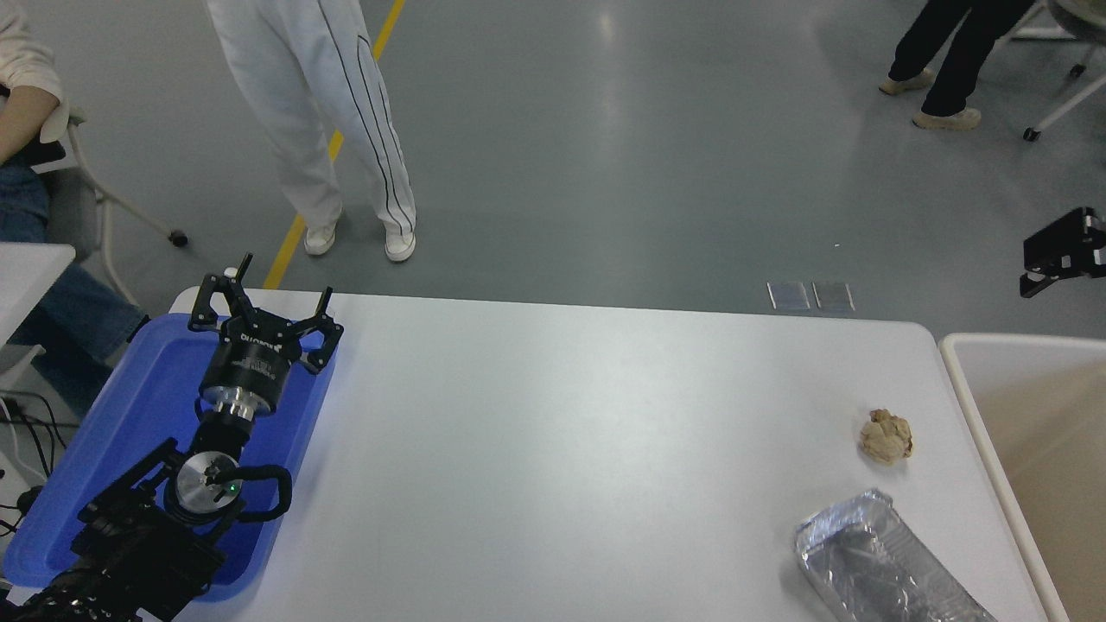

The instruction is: Pick up paper cup place in dustbin

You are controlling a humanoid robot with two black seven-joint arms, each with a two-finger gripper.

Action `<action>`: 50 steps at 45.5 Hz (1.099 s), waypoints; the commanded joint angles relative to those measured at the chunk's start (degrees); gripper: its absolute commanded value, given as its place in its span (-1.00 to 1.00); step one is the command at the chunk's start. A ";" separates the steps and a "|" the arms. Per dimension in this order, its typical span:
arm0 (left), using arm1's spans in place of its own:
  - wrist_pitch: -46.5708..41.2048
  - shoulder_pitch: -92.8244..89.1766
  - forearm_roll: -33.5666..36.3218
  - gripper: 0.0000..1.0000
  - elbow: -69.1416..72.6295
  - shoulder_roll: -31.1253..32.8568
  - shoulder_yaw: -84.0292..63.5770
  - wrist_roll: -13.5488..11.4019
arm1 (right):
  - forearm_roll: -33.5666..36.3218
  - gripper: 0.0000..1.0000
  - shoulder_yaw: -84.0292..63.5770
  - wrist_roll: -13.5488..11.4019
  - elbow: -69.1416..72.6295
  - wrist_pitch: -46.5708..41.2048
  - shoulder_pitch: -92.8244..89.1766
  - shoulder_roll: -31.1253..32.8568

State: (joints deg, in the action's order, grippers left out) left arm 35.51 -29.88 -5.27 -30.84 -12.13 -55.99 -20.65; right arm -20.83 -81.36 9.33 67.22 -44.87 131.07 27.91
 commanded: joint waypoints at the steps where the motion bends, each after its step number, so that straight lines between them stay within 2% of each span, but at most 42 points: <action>1: 0.00 0.00 0.00 1.00 -0.01 0.00 0.00 0.00 | 0.00 1.00 5.42 -0.01 1.24 -0.13 3.93 -8.56; 15: -0.08 0.00 0.00 1.00 -0.01 0.00 0.00 0.00 | 0.44 1.00 8.67 -0.01 1.59 -0.13 1.99 -15.34; 38: 0.00 0.00 0.00 1.00 -0.01 0.00 0.00 0.00 | 0.62 1.00 7.62 0.08 1.42 -0.13 0.32 -14.20; 50: 0.00 0.00 0.00 1.00 -0.01 0.00 0.00 0.00 | 3.87 1.00 3.23 0.08 1.24 -0.13 0.59 -14.46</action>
State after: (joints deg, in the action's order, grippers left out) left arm 35.43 -29.88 -5.27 -30.85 -12.13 -55.99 -20.65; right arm -18.86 -75.19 9.34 68.62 -45.00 131.60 13.52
